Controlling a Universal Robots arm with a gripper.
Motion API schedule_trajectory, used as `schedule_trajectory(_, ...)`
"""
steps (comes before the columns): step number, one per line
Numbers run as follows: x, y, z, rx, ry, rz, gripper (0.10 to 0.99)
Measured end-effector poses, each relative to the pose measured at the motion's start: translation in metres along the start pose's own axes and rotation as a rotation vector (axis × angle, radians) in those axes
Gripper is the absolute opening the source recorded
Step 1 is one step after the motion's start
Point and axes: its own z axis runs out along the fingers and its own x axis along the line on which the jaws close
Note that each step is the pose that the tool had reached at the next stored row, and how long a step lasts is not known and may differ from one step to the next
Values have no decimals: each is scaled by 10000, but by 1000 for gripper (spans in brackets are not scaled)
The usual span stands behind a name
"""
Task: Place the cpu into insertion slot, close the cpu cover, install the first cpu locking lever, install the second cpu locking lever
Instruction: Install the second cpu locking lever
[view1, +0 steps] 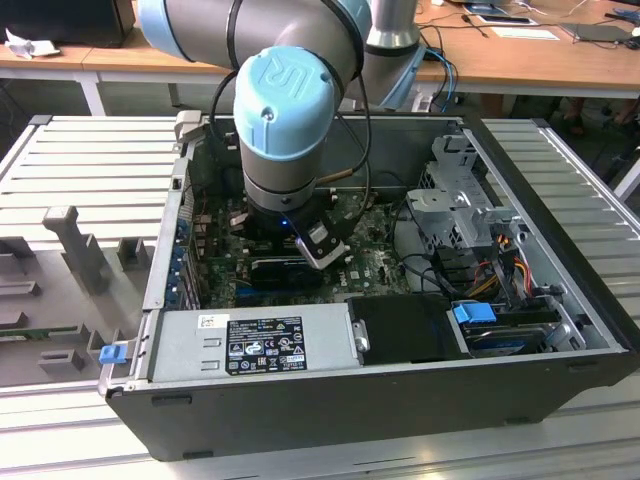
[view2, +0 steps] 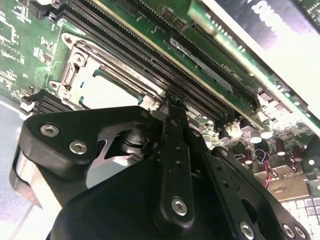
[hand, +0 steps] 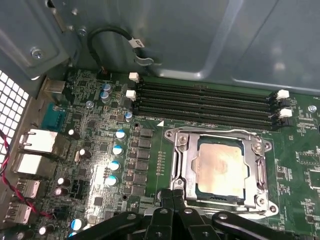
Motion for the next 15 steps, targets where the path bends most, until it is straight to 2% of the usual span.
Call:
schedule_trajectory(7,46,-4,18,-54,6,-16,106)
schedule_trajectory(15,43,46,-102,-55,5,-16,106)
